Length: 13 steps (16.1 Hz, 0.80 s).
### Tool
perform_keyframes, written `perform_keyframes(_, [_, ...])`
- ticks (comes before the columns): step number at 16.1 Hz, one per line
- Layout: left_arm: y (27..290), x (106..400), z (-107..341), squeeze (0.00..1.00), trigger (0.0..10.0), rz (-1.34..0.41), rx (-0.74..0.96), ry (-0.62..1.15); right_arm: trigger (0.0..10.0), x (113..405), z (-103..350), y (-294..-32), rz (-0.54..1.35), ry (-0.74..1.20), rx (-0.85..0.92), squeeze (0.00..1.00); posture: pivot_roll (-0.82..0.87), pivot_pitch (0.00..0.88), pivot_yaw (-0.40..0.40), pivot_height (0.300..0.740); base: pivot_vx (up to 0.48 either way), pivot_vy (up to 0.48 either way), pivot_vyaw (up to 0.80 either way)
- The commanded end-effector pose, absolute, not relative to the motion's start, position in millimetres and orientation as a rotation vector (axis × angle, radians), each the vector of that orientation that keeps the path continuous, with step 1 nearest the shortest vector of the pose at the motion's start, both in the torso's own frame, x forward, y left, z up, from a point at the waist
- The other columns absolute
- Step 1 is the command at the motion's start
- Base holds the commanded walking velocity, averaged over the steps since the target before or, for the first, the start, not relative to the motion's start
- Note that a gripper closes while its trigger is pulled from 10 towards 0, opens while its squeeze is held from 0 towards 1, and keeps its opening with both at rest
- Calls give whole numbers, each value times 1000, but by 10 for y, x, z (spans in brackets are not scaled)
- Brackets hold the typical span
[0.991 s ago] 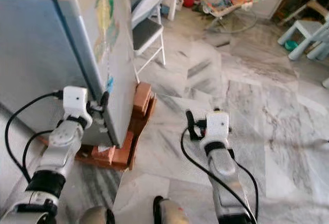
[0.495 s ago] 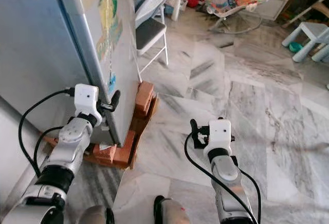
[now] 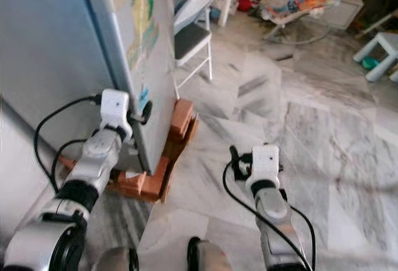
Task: Restocking fridge
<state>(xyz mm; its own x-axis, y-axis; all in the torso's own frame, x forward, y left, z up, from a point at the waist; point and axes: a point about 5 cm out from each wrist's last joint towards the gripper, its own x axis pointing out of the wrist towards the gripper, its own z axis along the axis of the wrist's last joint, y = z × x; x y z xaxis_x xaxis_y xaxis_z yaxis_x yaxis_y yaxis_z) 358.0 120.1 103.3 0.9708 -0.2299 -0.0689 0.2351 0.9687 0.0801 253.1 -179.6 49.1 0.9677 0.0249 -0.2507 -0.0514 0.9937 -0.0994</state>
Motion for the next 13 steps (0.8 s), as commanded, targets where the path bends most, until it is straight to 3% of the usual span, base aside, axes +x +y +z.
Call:
perform_keyframes(1, [998, 3661, 1281, 0, 10000, -333, 128, -33, 10000, 2447, 367, -1865, 44, 336, -140, 0, 12, 125, -83, 740, 0, 0, 0])
perform_keyframes(2, [803, 3640, 1360, 0, 10000, -430, 154, -76, 10000, 2378, 265, -1900, 52, 405, -160, 0, 12, 125, -83, 740, 0, 0, 0])
perform_keyframes(3, [240, 3431, 1541, 0, 10000, -713, 168, -189, 10000, 2246, 114, -1943, 69, 510, -158, 0, 17, 125, -82, 740, 0, 0, 0])
perform_keyframes(4, [130, 3374, 1571, 0, 10000, -767, 160, -206, 10000, 2236, 110, -1949, 66, 513, -159, 0, 17, 125, -82, 740, 0, 0, 0])
perform_keyframes(5, [-292, 3081, 1609, 0, 10000, -1001, 52, -181, 10000, 2206, 71, -1924, 90, 544, -147, 0, 17, 123, -81, 740, 0, 0, 0])
perform_keyframes(7, [-652, 2766, 1612, 0, 10000, -1177, -34, -161, 10000, 2212, 68, -1846, 139, 550, -154, 0, 12, 122, -80, 740, 0, 0, 0])
perform_keyframes(8, [-677, 2764, 1569, 0, 10000, -1177, -21, -152, 10000, 2228, 79, -1815, 154, 546, -156, 0, 9, 119, -78, 740, 0, 0, 0])
perform_keyframes(11, [-327, 3067, 1466, 0, 10000, -1012, 52, -130, 10000, 2239, 87, -1804, 162, 545, -151, 0, 16, 118, -73, 740, 0, 0, 0])
perform_keyframes(12, [-102, 3164, 1423, 0, 10000, -935, 79, -102, 10000, 2245, 95, -1810, 159, 536, -148, 0, 16, 118, -73, 740, 0, 0, 0])
perform_keyframes(13, [332, 3277, 1267, 0, 10000, -780, 111, -39, 10000, 2261, 109, -1801, 155, 521, -135, 0, 33, 123, -70, 740, 0, 0, 0])
